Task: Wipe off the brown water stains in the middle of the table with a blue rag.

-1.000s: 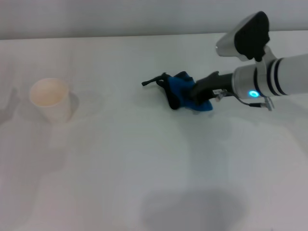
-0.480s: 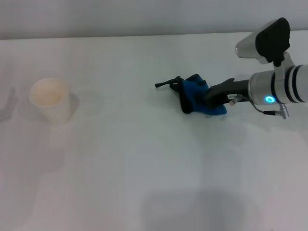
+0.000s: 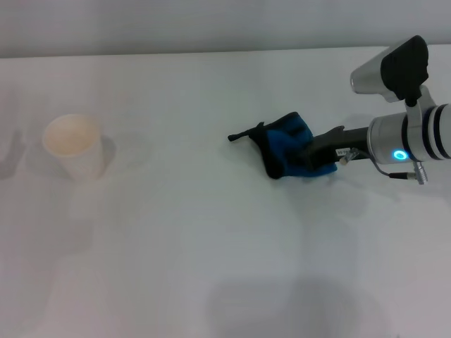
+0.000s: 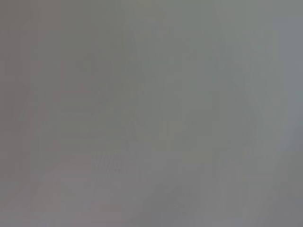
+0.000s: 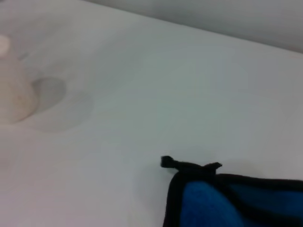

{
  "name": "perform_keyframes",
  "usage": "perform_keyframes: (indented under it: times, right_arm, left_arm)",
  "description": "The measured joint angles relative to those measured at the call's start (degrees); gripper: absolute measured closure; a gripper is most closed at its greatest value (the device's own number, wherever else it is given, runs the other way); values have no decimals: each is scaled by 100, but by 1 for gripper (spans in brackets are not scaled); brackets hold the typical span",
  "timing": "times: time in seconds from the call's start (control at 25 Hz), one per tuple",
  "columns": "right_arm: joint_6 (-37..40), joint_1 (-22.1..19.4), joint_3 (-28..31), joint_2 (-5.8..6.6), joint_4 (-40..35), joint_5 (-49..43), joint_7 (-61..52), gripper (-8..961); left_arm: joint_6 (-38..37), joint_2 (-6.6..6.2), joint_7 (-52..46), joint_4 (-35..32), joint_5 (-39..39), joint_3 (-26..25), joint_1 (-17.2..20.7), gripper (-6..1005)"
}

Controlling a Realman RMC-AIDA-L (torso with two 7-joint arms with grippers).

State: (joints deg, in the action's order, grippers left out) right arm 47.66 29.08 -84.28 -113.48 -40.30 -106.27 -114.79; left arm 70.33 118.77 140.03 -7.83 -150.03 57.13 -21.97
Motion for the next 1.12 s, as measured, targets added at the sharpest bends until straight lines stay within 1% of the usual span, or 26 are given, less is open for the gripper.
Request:
perform_keyframes:
  times: [0.12, 0.28, 0.48, 0.56, 0.68, 0.8, 0.88, 0.92, 0.96, 1.0, 1.12]
  right_arm:
    - [-3, -37, 3, -31, -59, 7, 11, 811]
    - [-37, -184, 54, -47, -317, 27, 24, 810]
    - [-18, -345, 306, -108, -480, 18, 73, 699]
    - [42, -365, 394, -111, -489, 41, 84, 621]
    - [209, -388, 759, -133, -490, 96, 84, 503]
    - [485, -406, 1291, -159, -467, 361, 89, 267]
    - [713, -428, 1584, -158, -430, 671, 158, 192]
    - [966, -473, 1927, -158, -372, 1037, 308, 154]
    - [966, -473, 1927, -158, -372, 1037, 308, 117]
    - [1104, -502, 2118, -158, -313, 1275, 397, 79]
    - [1611, -565, 2688, -159, 65, 2180, 747, 79]
  left_arm:
    - [4, 6, -2, 1, 0, 0, 1, 122]
    - [19, 6, -2, 1, 0, 0, 6, 122]
    - [24, 14, -2, 1, 0, 0, 18, 122]
    - [25, 14, -2, 1, 0, 0, 18, 122]
    - [26, 14, -2, 1, 0, -1, 18, 122]
    - [26, 15, -2, 1, 0, 0, 18, 122]
    - [25, 15, -2, 1, 0, 0, 18, 122]
    - [14, 15, -2, 1, 0, 0, 18, 122]
    - [14, 15, -2, 1, 0, 0, 18, 122]
    - [8, 14, -2, 1, 0, 0, 18, 122]
    - [6, 14, -2, 1, 1, 0, 18, 122]
